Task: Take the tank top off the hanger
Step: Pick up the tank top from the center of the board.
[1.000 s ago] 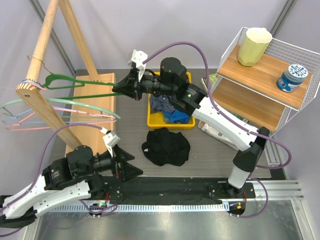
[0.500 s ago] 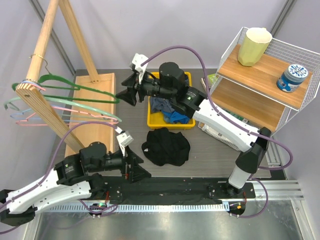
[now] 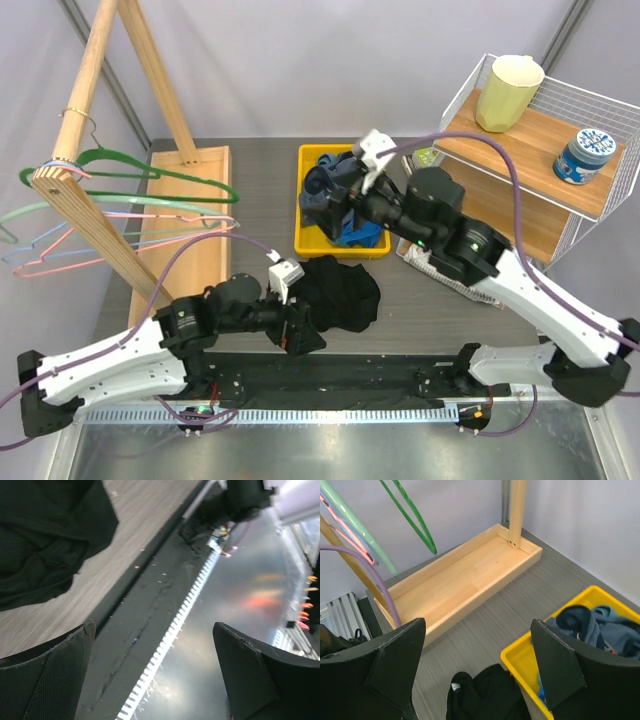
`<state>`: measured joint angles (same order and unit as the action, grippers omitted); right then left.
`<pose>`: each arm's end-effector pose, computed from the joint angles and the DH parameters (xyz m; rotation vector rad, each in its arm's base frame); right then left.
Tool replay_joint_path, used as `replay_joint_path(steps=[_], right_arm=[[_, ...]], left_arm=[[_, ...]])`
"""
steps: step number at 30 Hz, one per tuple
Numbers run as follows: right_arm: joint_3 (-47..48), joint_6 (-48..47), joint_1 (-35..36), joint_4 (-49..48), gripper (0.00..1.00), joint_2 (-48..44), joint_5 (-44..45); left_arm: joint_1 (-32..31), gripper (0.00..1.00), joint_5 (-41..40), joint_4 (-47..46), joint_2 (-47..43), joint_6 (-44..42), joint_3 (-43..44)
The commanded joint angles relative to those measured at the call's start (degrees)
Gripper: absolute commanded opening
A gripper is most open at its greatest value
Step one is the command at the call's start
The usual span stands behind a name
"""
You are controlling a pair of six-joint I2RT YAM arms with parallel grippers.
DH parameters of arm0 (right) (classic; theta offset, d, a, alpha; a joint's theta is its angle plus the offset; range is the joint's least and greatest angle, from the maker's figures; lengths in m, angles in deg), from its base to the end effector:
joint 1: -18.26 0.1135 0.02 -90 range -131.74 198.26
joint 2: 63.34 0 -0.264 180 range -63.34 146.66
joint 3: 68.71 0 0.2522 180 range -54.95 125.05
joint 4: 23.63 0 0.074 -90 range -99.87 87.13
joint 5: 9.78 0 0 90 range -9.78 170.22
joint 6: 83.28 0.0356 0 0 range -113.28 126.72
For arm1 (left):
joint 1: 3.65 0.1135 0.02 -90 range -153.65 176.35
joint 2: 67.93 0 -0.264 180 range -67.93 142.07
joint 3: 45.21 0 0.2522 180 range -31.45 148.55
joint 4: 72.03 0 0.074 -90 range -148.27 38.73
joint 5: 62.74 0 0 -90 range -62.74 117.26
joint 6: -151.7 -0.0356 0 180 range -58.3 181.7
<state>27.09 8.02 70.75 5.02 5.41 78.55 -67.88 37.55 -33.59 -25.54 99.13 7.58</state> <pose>0.1566 0.2057 0.4712 -0.7340 1.4783 0.7474 0.0679 -0.1552 0.2858 0.6562 2.2162 -1.2055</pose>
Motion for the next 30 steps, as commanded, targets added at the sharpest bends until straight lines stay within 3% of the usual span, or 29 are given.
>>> replay_joint_path(steps=[1,7,11,17,22,30], right_arm=[[-9.2,5.5,0.1,3.9,0.91,-8.1,6.8],[-19.5,10.1,0.2,9.5,0.93,-18.5,5.3],[-25.4,12.8,0.2,10.8,0.95,-23.6,3.2],[-30.2,14.6,0.2,13.0,1.0,-29.5,-0.4],[-30.8,15.0,0.2,17.5,1.0,-35.0,4.3],[-29.7,16.2,0.2,22.1,1.0,-42.3,6.2]], left_arm=[[0.0,1.0,-6.4,-6.1,5.1,1.2,0.7],[-0.5,1.0,-17.2,-8.0,18.1,4.2,4.5],[-2.6,1.0,-30.1,-8.4,27.4,7.5,8.9],[-7.5,1.0,-47.9,-8.0,41.3,5.6,16.2],[-7.6,1.0,-49.7,-6.7,52.2,2.9,20.7],[-7.5,1.0,-48.2,-7.2,60.3,4.1,24.7]])
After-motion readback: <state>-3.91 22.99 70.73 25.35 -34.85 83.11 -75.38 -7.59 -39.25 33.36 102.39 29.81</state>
